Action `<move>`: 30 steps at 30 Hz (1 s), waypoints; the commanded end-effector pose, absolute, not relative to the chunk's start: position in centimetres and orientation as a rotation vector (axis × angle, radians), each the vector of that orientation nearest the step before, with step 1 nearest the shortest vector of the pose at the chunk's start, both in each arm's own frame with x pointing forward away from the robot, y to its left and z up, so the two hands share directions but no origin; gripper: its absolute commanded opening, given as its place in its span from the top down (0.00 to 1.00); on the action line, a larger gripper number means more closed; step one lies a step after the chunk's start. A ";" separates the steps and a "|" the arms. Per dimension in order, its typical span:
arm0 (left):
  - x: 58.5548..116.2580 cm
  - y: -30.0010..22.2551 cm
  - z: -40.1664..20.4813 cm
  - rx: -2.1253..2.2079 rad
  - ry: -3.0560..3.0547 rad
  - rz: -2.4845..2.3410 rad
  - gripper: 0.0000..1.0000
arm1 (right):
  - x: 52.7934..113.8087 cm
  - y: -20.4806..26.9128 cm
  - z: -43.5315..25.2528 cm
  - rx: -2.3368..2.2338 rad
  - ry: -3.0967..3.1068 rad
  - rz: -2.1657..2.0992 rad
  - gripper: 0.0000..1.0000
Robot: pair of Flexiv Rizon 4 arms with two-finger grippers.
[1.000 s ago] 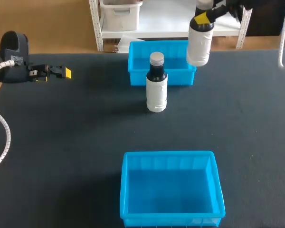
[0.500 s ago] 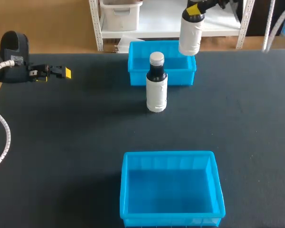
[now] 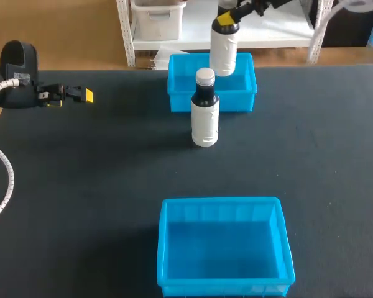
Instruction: Pick up the bottle, and place it in the far bin if it is heavy, or in the near bin if it is light.
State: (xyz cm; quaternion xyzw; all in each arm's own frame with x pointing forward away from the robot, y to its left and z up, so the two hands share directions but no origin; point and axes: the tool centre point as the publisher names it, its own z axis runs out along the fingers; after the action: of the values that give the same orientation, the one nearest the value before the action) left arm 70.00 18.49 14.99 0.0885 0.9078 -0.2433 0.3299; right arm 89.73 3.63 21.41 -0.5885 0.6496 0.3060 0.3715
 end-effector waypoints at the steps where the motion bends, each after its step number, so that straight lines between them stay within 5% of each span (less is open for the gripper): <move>1: 70.0 18.5 15.0 0.231 2.374 -0.636 0.00 | 91.9 4.7 20.9 -1.611 1.642 0.926 1.00; 30: 70.0 18.5 15.0 0.231 2.374 -0.636 0.00 | 92.7 10.2 16.2 -1.694 1.613 1.056 1.00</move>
State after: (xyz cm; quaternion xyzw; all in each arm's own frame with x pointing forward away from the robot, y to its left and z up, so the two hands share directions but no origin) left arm 70.00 18.49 14.99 0.0885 0.9078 -0.2433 0.3299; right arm 91.10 9.60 16.42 -0.5781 0.6578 0.2913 0.3851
